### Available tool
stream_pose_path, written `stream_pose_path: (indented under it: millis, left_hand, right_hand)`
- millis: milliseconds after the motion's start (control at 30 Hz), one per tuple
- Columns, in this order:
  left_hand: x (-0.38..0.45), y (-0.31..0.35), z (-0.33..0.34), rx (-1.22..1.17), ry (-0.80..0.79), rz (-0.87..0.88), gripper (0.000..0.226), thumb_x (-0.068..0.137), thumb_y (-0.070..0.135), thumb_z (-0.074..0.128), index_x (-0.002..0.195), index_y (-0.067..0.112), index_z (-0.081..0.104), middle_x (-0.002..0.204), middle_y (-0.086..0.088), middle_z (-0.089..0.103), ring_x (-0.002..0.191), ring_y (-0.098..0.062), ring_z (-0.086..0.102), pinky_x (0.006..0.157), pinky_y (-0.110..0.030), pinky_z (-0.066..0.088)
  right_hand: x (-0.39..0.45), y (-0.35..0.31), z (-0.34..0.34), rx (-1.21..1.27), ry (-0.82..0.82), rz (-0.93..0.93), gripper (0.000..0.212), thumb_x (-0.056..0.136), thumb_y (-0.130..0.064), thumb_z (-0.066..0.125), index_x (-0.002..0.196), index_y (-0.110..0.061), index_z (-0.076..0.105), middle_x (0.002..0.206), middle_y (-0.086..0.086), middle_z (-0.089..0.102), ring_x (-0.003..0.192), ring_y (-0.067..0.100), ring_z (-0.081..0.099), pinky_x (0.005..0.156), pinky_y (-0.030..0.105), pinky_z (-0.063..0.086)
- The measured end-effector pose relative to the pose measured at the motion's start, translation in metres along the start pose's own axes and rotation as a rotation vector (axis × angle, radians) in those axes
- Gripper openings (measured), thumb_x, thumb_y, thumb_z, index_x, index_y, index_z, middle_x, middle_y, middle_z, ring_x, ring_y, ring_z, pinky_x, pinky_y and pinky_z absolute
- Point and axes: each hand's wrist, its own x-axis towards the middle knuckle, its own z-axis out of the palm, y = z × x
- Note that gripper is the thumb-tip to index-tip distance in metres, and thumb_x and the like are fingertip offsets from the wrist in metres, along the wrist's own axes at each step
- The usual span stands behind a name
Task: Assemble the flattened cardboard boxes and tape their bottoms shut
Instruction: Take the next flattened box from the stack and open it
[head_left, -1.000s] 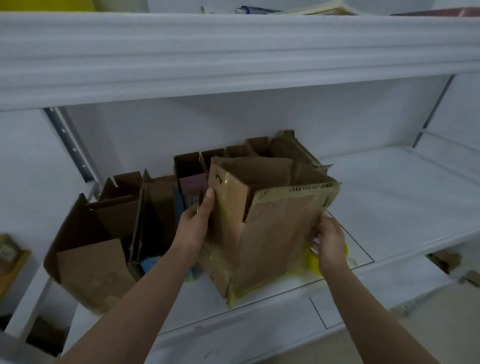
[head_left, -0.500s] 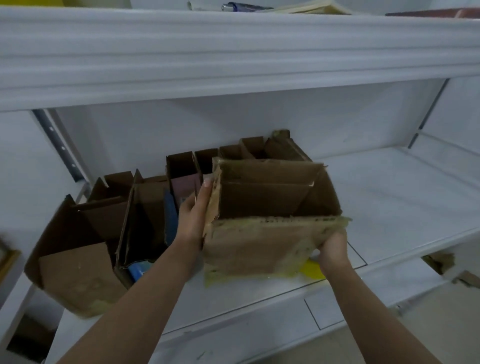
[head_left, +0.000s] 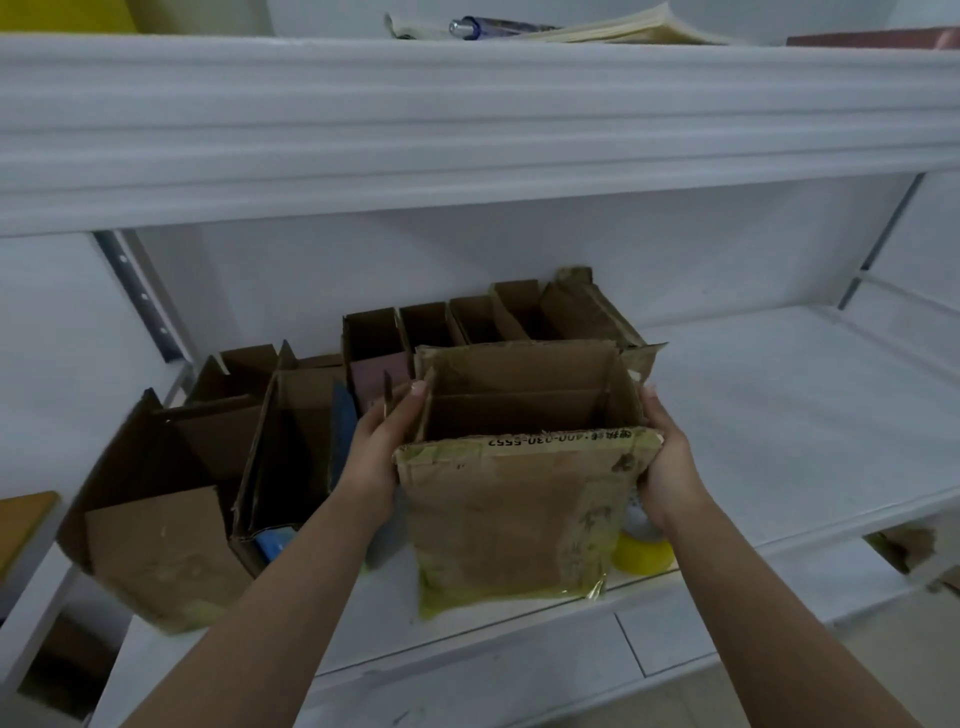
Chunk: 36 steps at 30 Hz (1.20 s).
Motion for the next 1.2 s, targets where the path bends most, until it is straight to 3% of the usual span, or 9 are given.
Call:
stream_pose_path:
  millis: [200, 300, 400, 600, 733, 833, 900, 1067, 1200]
  left_hand:
    - [0.010, 0.002, 0.004, -0.025, -0.019, 0.008, 0.045, 0.087, 0.024, 0.066, 0.129, 0.011, 0.057, 0.120, -0.015, 0.065, 0.097, -0.023, 0.070, 0.072, -0.029, 0.058]
    - [0.017, -0.001, 0.003, 0.014, -0.059, 0.042, 0.045, 0.089, 0.015, 0.065, 0.133, 0.012, 0.055, 0.125, -0.013, 0.064, 0.108, -0.024, 0.066, 0.088, -0.035, 0.056]
    - [0.019, -0.003, 0.001, 0.064, -0.093, 0.077, 0.048, 0.089, 0.006, 0.063, 0.136, 0.012, 0.052, 0.126, -0.012, 0.064, 0.115, -0.026, 0.062, 0.096, -0.039, 0.052]
    - [0.023, -0.005, -0.004, 0.038, -0.159, 0.103, 0.057, 0.084, 0.001, 0.064, 0.138, 0.012, 0.049, 0.131, -0.016, 0.059, 0.117, -0.031, 0.060, 0.087, -0.037, 0.057]
    - [0.021, -0.005, -0.002, 0.037, -0.148, 0.130, 0.034, 0.087, -0.010, 0.057, 0.119, 0.004, 0.054, 0.111, -0.015, 0.063, 0.101, -0.026, 0.065, 0.076, -0.029, 0.057]
    - [0.020, -0.005, 0.000, 0.058, -0.151, 0.135, 0.025, 0.088, -0.014, 0.051, 0.093, 0.010, 0.055, 0.098, -0.012, 0.060, 0.096, -0.027, 0.061, 0.076, -0.031, 0.057]
    - [0.020, -0.004, 0.001, 0.037, -0.146, 0.123, 0.026, 0.088, -0.015, 0.049, 0.088, 0.010, 0.055, 0.093, -0.010, 0.061, 0.091, -0.025, 0.063, 0.073, -0.029, 0.058]
    - [0.015, -0.005, 0.002, 0.017, -0.113, 0.109, 0.027, 0.088, -0.013, 0.050, 0.096, 0.011, 0.060, 0.090, -0.007, 0.069, 0.084, -0.020, 0.069, 0.069, -0.028, 0.057]
    - [0.014, -0.005, -0.004, 0.034, -0.070, 0.101, 0.033, 0.091, -0.004, 0.046, 0.116, 0.013, 0.060, 0.104, -0.009, 0.069, 0.097, -0.027, 0.067, 0.080, -0.036, 0.054]
  right_hand:
    - [0.003, 0.003, 0.007, 0.102, -0.012, -0.018, 0.038, 0.100, -0.030, 0.048, 0.136, -0.019, 0.055, 0.123, 0.014, 0.065, 0.105, 0.030, 0.067, 0.079, 0.038, 0.057]
    - [0.007, 0.005, 0.001, 0.031, 0.034, -0.044, 0.040, 0.100, -0.013, 0.045, 0.138, -0.021, 0.050, 0.116, 0.007, 0.060, 0.080, 0.014, 0.069, 0.058, 0.024, 0.057]
    - [0.009, 0.003, -0.004, -0.041, 0.023, -0.018, 0.042, 0.100, -0.008, 0.042, 0.138, -0.023, 0.050, 0.099, 0.005, 0.059, 0.066, 0.009, 0.069, 0.053, 0.022, 0.054]
    - [0.023, -0.004, -0.008, -0.141, -0.149, -0.138, 0.071, 0.091, 0.017, 0.036, 0.143, -0.031, 0.043, 0.126, 0.008, 0.065, 0.097, 0.022, 0.068, 0.071, 0.031, 0.056]
    - [0.016, 0.000, 0.000, -0.100, -0.142, -0.200, 0.047, 0.088, 0.016, 0.034, 0.116, -0.012, 0.060, 0.110, 0.012, 0.068, 0.090, 0.026, 0.067, 0.066, 0.030, 0.058]
    - [0.015, 0.008, -0.002, 0.041, -0.066, -0.122, 0.023, 0.096, -0.013, 0.040, 0.096, -0.010, 0.064, 0.094, 0.010, 0.067, 0.081, 0.025, 0.065, 0.067, 0.034, 0.055]
    - [0.016, 0.012, -0.004, 0.105, -0.031, -0.047, 0.030, 0.096, -0.034, 0.048, 0.095, -0.010, 0.066, 0.099, 0.014, 0.067, 0.087, 0.031, 0.065, 0.079, 0.042, 0.054]
    - [0.017, 0.007, -0.005, -0.131, 0.039, -0.194, 0.019, 0.094, -0.001, 0.050, 0.084, -0.009, 0.065, 0.096, 0.011, 0.062, 0.077, 0.021, 0.063, 0.060, 0.026, 0.054]
    - [0.020, 0.006, -0.010, -0.203, 0.018, -0.225, 0.034, 0.092, 0.002, 0.049, 0.074, -0.018, 0.070, 0.098, 0.010, 0.062, 0.091, 0.029, 0.058, 0.074, 0.035, 0.050]
